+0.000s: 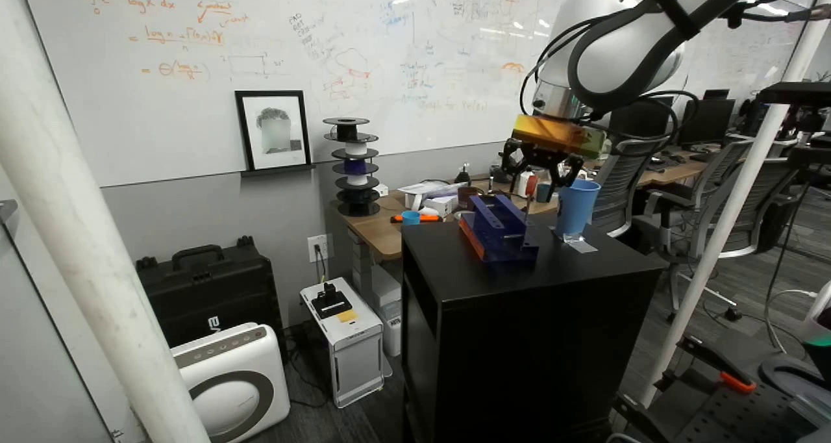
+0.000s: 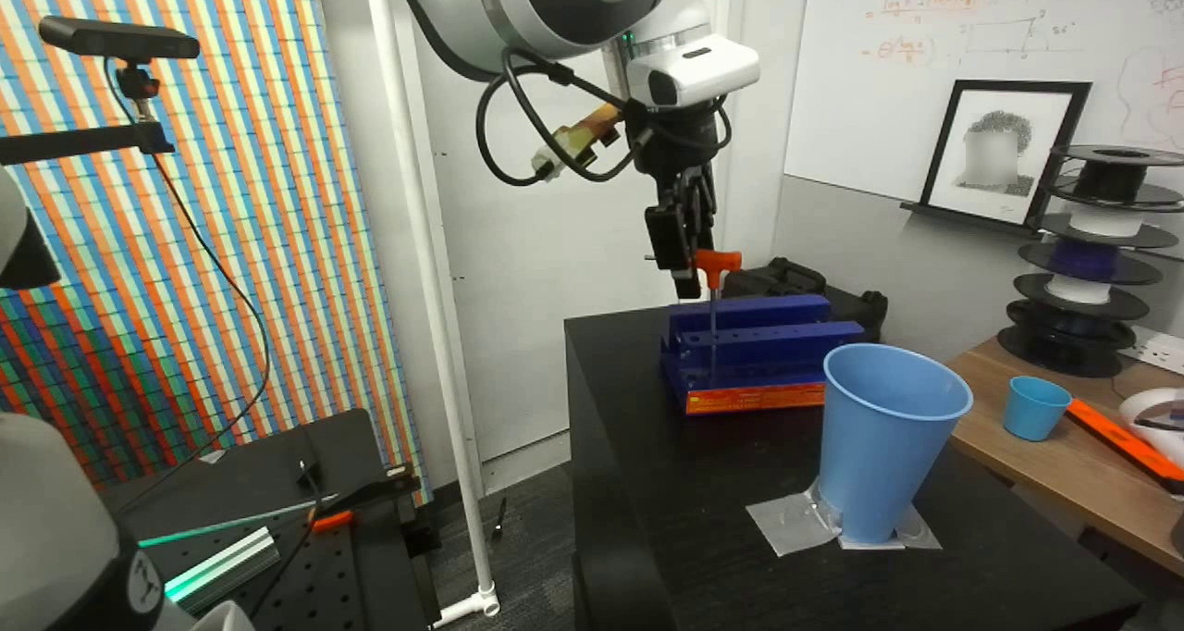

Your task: Put the orange wrench inside the big blue cup on the right

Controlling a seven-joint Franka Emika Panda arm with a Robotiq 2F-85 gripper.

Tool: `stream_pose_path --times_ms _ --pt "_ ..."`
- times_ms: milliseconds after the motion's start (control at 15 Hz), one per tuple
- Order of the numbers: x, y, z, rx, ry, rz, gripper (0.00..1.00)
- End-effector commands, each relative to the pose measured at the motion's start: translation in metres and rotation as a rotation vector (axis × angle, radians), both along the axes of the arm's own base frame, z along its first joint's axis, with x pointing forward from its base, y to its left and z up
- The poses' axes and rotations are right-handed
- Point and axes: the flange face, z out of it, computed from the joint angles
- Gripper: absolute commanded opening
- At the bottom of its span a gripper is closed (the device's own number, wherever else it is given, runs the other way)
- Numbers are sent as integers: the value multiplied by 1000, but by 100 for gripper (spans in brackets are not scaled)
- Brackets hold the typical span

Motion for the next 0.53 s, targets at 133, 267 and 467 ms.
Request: stream_pose_path --times_ms 133,267,467 --pt "-3 -15 19 -26 -35 -19 100" --pt "-1 -20 18 -34 -39 -22 75" --pt "0 -26 15 -31 -46 -20 52"
